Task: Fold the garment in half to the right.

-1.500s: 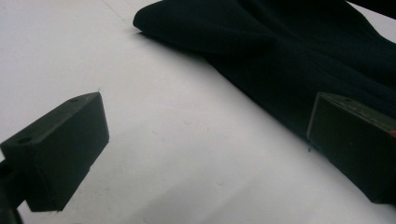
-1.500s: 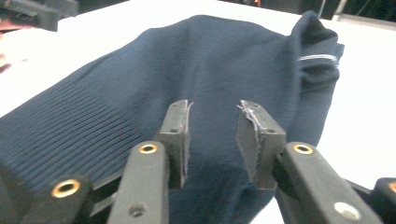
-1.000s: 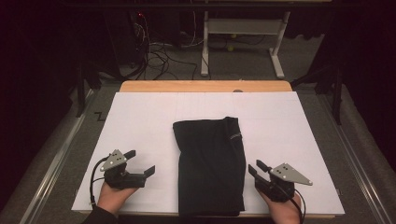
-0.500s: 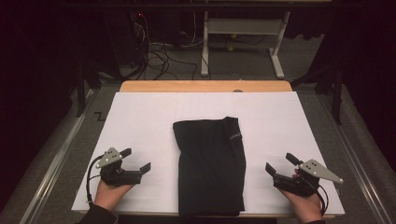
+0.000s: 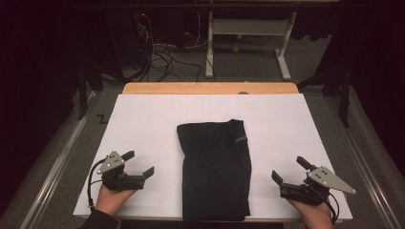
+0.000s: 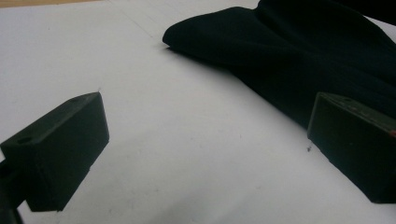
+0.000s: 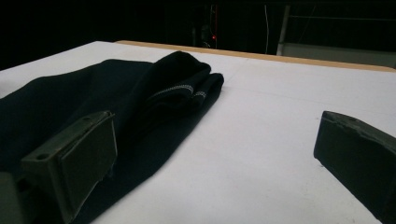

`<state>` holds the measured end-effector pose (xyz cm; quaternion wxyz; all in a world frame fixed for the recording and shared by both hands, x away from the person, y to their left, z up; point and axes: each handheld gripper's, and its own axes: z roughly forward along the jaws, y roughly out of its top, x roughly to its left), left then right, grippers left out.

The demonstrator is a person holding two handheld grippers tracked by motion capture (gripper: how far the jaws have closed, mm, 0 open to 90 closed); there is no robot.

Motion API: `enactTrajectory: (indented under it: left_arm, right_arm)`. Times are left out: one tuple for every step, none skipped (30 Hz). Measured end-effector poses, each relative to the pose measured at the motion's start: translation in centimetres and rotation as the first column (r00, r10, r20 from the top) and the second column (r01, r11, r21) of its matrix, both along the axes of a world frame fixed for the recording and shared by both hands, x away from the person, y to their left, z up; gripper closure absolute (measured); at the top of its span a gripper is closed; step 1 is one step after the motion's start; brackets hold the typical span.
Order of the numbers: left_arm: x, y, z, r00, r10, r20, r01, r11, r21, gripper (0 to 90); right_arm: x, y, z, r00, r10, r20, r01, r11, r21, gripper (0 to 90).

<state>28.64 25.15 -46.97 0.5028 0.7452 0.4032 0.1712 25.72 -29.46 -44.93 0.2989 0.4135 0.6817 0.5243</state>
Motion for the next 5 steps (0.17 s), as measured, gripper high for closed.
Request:
enactTrajectory:
  left_arm:
    - [-0.01, 0.05, 0.02, 1.0000, 0.001, 0.000, -0.001, 1.0000, 0.000, 0.0]
    - [0.00, 0.08, 0.03, 1.0000, 0.002, 0.000, -0.002, 1.0000, -0.002, 0.0]
    - [0.00, 0.10, 0.03, 1.0000, 0.003, 0.000, -0.003, 1.0000, -0.003, 0.0]
    - [0.00, 0.11, 0.04, 1.0000, 0.005, 0.000, -0.005, 1.0000, -0.004, 0.0]
    - [0.01, 0.14, 0.06, 1.0000, 0.007, 0.001, -0.007, 1.0000, -0.004, 0.0]
  right_arm:
    - [-0.01, 0.04, -0.04, 1.0000, 0.001, -0.003, -0.001, 1.000, -0.002, 0.0]
    - [0.03, 0.10, -0.14, 1.0000, 0.004, -0.003, -0.004, 1.000, -0.004, 0.0]
    - [0.04, 0.17, -0.20, 1.0000, 0.006, -0.005, -0.006, 1.000, -0.003, 0.0]
    - [0.04, 0.20, -0.22, 0.9999, 0.008, -0.010, -0.008, 1.000, -0.005, 0.0]
    - [0.04, 0.23, -0.23, 0.9999, 0.007, -0.011, -0.007, 1.000, -0.004, 0.0]
